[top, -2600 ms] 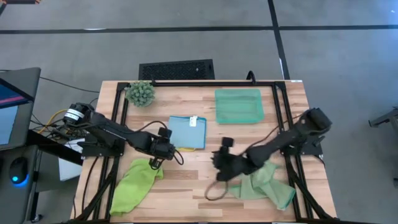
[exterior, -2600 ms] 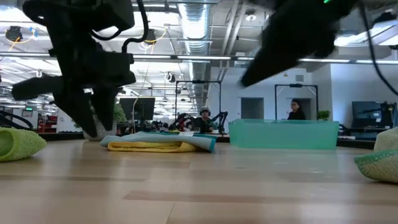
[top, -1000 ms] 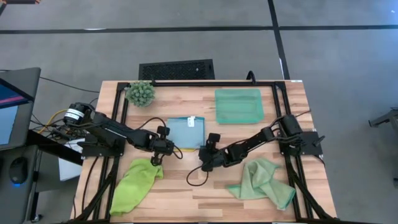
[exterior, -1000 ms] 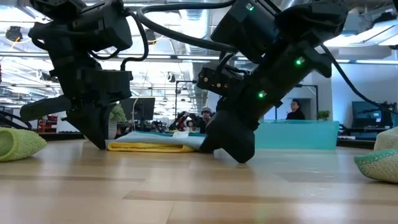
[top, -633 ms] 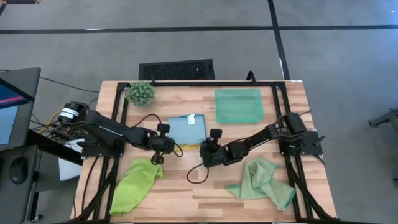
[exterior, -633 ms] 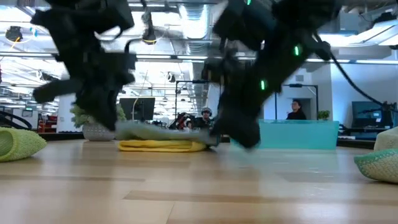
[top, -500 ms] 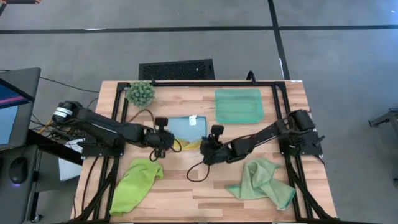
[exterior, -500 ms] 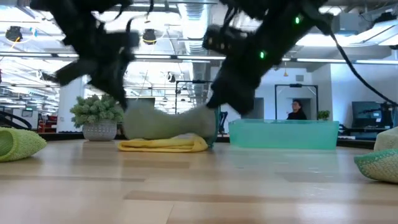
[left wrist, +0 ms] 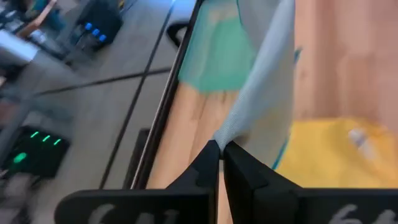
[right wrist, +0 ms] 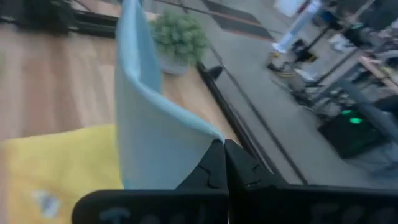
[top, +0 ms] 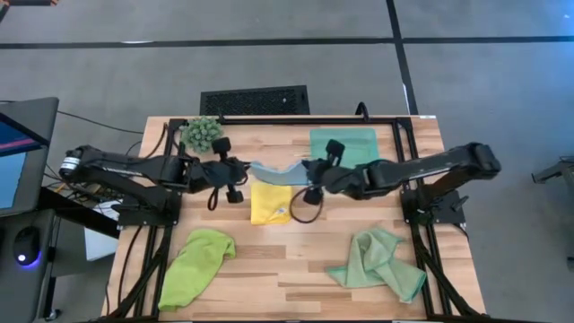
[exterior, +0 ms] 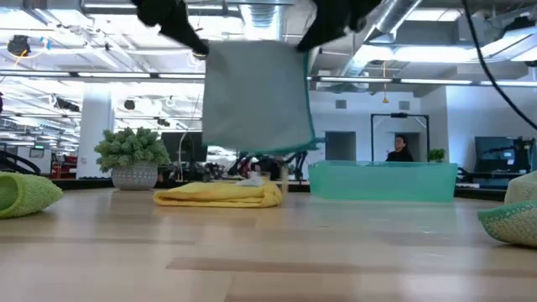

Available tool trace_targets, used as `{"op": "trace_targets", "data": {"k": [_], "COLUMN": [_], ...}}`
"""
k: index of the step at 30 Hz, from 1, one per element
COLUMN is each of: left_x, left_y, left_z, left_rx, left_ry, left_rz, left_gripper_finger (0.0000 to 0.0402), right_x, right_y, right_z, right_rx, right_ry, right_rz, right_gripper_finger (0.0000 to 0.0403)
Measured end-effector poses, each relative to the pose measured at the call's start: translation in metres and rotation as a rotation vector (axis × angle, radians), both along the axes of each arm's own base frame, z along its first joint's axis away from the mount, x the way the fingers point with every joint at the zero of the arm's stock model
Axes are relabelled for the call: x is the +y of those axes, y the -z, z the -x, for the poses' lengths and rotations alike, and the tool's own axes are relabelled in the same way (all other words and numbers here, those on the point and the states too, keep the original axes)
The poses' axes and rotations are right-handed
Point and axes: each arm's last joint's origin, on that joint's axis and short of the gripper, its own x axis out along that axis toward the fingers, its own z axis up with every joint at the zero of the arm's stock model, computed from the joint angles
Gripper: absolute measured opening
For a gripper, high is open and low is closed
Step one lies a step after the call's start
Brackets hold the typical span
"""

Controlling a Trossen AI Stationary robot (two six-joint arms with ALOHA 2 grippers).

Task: Fold microfiber towels
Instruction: Fold the blue microfiber cloth

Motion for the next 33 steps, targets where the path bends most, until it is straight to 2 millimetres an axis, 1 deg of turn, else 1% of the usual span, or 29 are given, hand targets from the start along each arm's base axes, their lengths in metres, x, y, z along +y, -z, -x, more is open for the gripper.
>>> {"op": "trace_targets", "data": {"k": [2, 4, 6, 8, 10, 13, 17, 19, 21, 24, 25, 27, 28, 29, 32, 33], "left_x": [-0.002, -0.005, -0.009, -0.015, -0.025, -0.048, -0.089, -0.108, -0.123, -0.131, -0.131, -0.125, -0.122, -0.117, -0.104, -0.098], "left_y": [-0.011, -0.017, -0.021, -0.019, -0.015, -0.001, 0.015, 0.016, 0.008, -0.003, -0.004, 0.004, 0.013, 0.026, 0.083, 0.098], "left_z": [-0.003, -0.005, -0.007, -0.008, -0.013, -0.022, -0.032, -0.031, -0.03, -0.026, -0.025, -0.024, -0.023, -0.025, -0.026, -0.026], "left_rx": [-0.033, -0.052, -0.081, -0.082, -0.091, -0.064, -0.011, -0.012, -0.04, -0.064, -0.065, -0.024, 0.013, 0.046, 0.191, 0.223], "left_ry": [0.054, 0.112, 0.174, 0.246, 0.317, 0.429, 0.544, 0.612, 0.668, 0.648, 0.615, 0.518, 0.46, 0.391, 0.218, 0.173], "left_rz": [0.047, 0.13, 0.242, 0.348, 0.447, 0.582, 0.715, 0.776, 0.823, 0.834, 0.828, 0.781, 0.745, 0.708, 0.66, 0.648], "left_gripper_finger": [0.0, 0.0, 0.0, 0.0, 0.0, 0.0, 0.0, 0.0, 0.0, 0.0, 0.0, 0.0, 0.0, 0.0, 0.0, 0.0], "right_x": [0.005, 0.012, 0.02, 0.033, 0.048, 0.076, 0.123, 0.141, 0.152, 0.157, 0.155, 0.146, 0.14, 0.133, 0.11, 0.102], "right_y": [-0.013, -0.021, -0.023, -0.02, -0.017, -0.013, -0.007, -0.006, -0.008, -0.007, -0.007, -0.001, 0.006, 0.018, 0.062, 0.075], "right_z": [0.01, 0.022, 0.033, 0.044, 0.053, 0.059, 0.056, 0.056, 0.054, 0.051, 0.049, 0.043, 0.036, 0.032, 0.011, 0.005], "right_rx": [-0.013, 0.002, 0.048, 0.105, 0.148, 0.173, 0.113, 0.08, 0.05, 0.072, 0.08, 0.092, 0.1, 0.129, 0.208, 0.227], "right_ry": [-0.024, -0.055, -0.098, -0.137, -0.166, -0.252, -0.414, -0.48, -0.514, -0.51, -0.5, -0.46, -0.429, -0.392, -0.251, -0.2], "right_rz": [-0.052, -0.132, -0.24, -0.336, -0.407, -0.487, -0.532, -0.549, -0.562, -0.549, -0.544, -0.535, -0.529, -0.515, -0.501, -0.498], "right_gripper_finger": [0.0001, 0.0001, 0.0001, 0.0, 0.0, 0.0, 0.0, 0.0, 0.0, 0.0, 0.0, 0.0, 0.0, 0.0, 0.0, 0.0]}}
